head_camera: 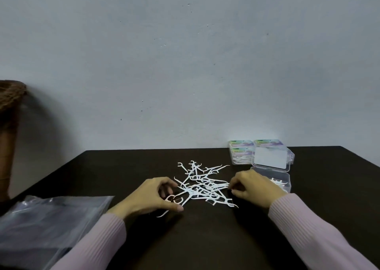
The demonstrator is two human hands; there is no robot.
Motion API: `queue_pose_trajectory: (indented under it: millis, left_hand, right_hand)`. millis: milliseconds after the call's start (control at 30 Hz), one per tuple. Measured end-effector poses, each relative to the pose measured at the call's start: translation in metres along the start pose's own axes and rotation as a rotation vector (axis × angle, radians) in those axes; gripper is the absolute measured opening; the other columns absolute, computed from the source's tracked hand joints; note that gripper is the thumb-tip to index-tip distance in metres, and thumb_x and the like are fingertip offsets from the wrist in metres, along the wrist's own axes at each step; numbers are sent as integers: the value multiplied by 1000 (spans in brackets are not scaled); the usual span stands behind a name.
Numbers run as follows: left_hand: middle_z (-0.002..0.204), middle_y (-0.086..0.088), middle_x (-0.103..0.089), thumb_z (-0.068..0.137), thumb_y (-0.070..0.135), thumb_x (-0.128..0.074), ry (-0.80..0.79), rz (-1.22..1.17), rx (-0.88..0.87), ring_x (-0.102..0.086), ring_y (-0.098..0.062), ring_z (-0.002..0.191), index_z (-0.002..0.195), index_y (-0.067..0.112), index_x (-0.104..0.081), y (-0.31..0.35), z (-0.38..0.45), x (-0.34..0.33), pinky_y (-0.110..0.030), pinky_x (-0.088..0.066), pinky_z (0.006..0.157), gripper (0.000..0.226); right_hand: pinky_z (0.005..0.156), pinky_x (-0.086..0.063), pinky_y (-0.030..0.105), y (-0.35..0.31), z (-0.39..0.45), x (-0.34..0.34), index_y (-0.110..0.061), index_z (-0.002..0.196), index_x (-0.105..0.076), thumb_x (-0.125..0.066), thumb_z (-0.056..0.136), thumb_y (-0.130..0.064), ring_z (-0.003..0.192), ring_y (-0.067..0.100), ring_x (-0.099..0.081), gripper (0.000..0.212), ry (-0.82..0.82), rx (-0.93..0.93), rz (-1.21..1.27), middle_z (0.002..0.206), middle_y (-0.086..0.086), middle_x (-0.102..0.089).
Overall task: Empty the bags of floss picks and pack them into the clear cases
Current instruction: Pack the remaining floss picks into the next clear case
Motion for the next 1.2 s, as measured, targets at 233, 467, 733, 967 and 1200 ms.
queue_pose_trajectory:
  millis: [233, 467, 733, 967, 1200]
  left_hand:
    - [84, -2, -69, 66, 7, -84, 35, -269, -80, -62, -7, 69, 101, 15, -66, 10, 9, -6, -20, -52, 70, 40]
    - [104, 5, -65, 66, 18, -85, -71, -157, -98, -59, -4, 93, 115, 24, -61, 5, 5, 7, -18, -49, 84, 55]
    - [85, 1, -68, 70, -2, -79, -129, -221, -54, -60, -5, 69, 111, 14, -63, -5, 13, -2, -17, -49, 66, 47]
    - [80, -2, -72, 75, -1, -75, 12, -275, -162, -63, -8, 68, 93, 14, -70, 19, 18, -9, -18, -50, 68, 24]
    - [122, 20, -44, 61, 61, -76, 48, 13, -57, -37, 1, 121, 132, 37, -45, 15, 17, -9, -23, -31, 104, 81]
  right_hand:
    - [94, -46, 27, -15, 2, 2, -30, 110, -64, -62, 86, -32, 106, 6, -58, 24, 9, 68, 127, 114, -10, -65]
    - [113, -26, 31, -18, 11, -17, -26, 148, -18, -62, 79, -47, 137, 13, -30, 84, -145, 11, 8, 152, -6, -28]
    - [96, -43, 25, -28, 15, -11, -23, 125, -54, -64, 84, -31, 108, 6, -52, 42, -63, 95, 103, 117, -7, -56]
    - [85, -49, 27, -33, 14, -8, -25, 105, -65, -66, 84, -24, 88, 5, -58, 21, -26, 103, 105, 97, -8, -62]
    - [95, -41, 27, -32, 11, -13, -23, 124, -55, -60, 86, -38, 113, 11, -49, 41, -102, 88, -8, 121, -4, -51]
Point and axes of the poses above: each hand's wrist, its own z-axis towards the middle knuckle, its own x-axis out of the back of the hand, y = z × x, the point moved 10 cm from there along z, towards the middle knuckle
